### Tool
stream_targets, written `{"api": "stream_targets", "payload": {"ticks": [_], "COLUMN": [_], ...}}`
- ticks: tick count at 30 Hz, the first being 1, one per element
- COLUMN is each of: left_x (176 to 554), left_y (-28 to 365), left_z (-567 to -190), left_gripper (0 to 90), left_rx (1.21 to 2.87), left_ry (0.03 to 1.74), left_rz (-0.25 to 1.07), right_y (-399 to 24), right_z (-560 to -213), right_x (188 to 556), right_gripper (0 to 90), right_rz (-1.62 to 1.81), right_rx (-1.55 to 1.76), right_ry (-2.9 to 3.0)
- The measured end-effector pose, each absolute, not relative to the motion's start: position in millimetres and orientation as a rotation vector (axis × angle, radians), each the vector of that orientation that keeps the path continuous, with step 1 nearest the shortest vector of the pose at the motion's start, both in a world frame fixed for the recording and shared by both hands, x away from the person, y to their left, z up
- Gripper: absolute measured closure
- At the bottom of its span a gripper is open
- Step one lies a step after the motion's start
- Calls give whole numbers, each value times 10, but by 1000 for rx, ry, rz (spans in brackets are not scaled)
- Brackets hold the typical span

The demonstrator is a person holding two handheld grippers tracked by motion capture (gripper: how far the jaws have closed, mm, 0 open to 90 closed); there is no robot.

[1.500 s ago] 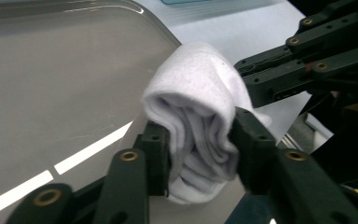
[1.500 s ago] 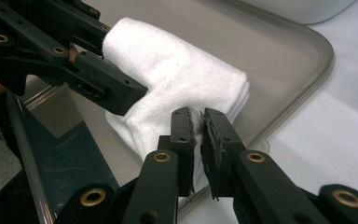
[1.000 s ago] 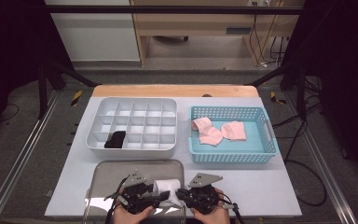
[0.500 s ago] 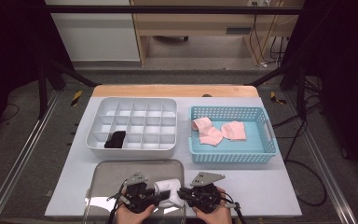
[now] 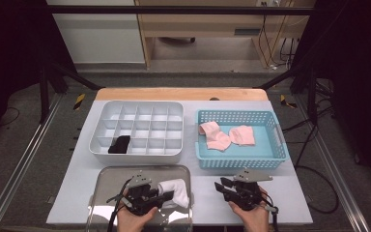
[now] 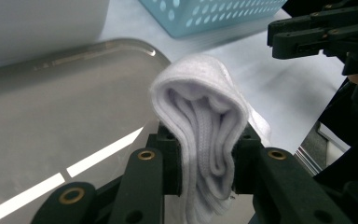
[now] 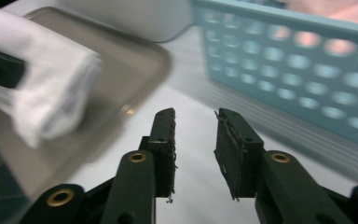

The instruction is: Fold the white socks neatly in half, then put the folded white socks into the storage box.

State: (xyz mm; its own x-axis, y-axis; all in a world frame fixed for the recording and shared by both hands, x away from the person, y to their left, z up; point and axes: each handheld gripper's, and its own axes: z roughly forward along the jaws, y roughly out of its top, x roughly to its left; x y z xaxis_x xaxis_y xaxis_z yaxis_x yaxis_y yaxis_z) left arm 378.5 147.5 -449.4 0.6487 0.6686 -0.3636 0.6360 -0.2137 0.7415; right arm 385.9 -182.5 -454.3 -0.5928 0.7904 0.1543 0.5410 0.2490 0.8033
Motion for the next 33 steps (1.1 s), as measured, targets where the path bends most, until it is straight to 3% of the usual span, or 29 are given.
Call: {"api": "stream_targets", "payload": {"ticks": [9,18,33], "left_x": [3898,4061,4372], "left_y": [1588,1806,2164], "left_z": [-4140,-3898,-3528], "left_gripper": [695,692,691], "left_rx": [1932,1920,1900], "left_ry": [979,971,1001], "left_rz": [144,221,338], "right_y": [-2133,-2266,-2305], "right_z": [-4527,-4560,-4556], "right_x": [3855,3856,3815], "right_gripper": [585,446,406], "right_rz": [1194,1150,1128], "right_rx": [1314,1364,1368], "right_ry": [2141,2032,2027]}}
